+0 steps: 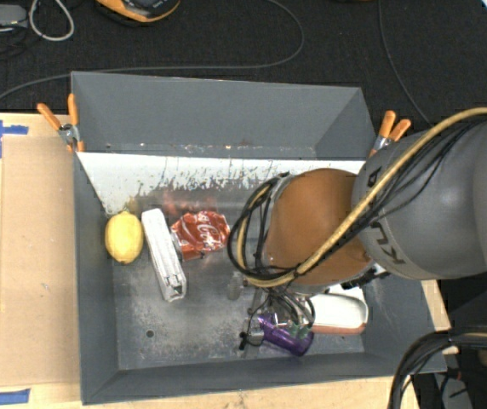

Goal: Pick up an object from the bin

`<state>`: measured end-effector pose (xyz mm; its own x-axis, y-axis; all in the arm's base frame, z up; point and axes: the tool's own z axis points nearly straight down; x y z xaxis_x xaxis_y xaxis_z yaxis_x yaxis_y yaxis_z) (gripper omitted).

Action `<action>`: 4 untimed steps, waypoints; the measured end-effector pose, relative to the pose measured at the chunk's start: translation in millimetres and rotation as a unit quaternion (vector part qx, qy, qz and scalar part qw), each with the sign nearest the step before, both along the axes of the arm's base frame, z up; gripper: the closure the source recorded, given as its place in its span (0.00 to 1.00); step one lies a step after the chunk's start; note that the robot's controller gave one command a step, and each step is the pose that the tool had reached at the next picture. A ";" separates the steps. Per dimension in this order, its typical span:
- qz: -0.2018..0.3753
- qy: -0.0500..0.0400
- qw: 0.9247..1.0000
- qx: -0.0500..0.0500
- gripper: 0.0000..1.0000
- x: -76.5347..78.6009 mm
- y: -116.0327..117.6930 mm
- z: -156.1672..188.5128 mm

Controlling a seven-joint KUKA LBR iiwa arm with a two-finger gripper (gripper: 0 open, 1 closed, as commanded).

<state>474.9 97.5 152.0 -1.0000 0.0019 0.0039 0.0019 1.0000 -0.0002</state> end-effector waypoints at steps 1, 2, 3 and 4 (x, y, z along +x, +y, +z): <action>0.076 -0.006 0.997 0.000 0.00 4.0 -69.4 -80.8; -0.013 -0.002 1.000 0.001 0.00 28.5 -98.4 -52.4; 0.073 -0.003 0.997 0.001 0.00 -3.0 -96.9 -52.8; -0.079 0.000 0.997 0.002 0.00 15.2 -126.3 -83.0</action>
Offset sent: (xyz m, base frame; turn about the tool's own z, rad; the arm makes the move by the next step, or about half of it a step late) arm 0.0284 -0.0990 -0.0520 0.0258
